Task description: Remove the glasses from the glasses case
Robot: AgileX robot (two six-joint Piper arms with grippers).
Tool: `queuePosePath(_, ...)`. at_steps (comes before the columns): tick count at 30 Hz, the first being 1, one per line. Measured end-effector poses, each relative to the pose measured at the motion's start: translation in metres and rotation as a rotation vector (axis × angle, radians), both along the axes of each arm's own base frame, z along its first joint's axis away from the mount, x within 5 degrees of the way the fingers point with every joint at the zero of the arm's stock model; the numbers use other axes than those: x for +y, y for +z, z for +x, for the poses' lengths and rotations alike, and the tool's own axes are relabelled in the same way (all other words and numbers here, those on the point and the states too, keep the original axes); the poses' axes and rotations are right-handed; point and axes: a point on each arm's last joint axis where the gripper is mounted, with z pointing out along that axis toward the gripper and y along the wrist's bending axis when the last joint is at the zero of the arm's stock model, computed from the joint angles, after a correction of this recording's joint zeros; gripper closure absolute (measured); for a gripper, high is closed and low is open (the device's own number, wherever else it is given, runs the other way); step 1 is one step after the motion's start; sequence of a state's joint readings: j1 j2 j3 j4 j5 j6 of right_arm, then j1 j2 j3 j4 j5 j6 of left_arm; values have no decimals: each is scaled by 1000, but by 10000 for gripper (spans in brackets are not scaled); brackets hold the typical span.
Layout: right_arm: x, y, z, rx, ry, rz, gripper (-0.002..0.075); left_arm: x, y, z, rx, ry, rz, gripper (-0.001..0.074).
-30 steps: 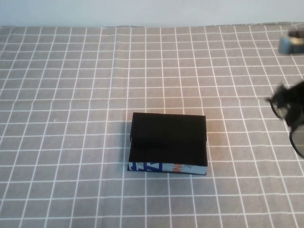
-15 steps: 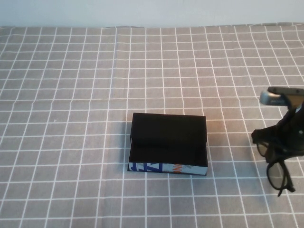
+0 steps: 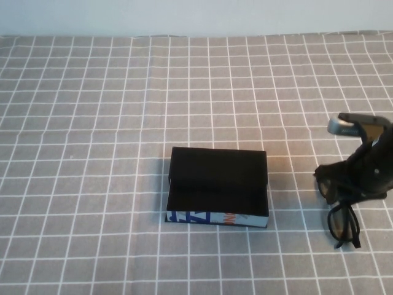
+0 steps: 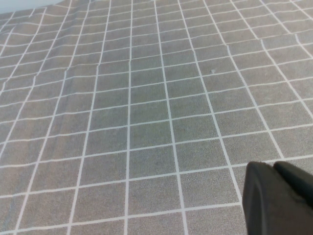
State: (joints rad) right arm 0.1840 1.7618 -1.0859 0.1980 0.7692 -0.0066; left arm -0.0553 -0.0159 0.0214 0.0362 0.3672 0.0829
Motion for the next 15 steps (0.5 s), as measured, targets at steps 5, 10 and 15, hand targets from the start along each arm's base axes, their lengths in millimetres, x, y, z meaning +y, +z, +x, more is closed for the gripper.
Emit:
queuePosePath(5,-1,40,-10,-120,-3,28,463,0,0,0,0,0,0,739)
queuePosePath(10,-7,113,-42,-362,38,59,461,0,0,0,0,0,0,739)
queuePosePath(15,-17,152,-94,-548,57,72,461,0,0,0,0,0,0,739)
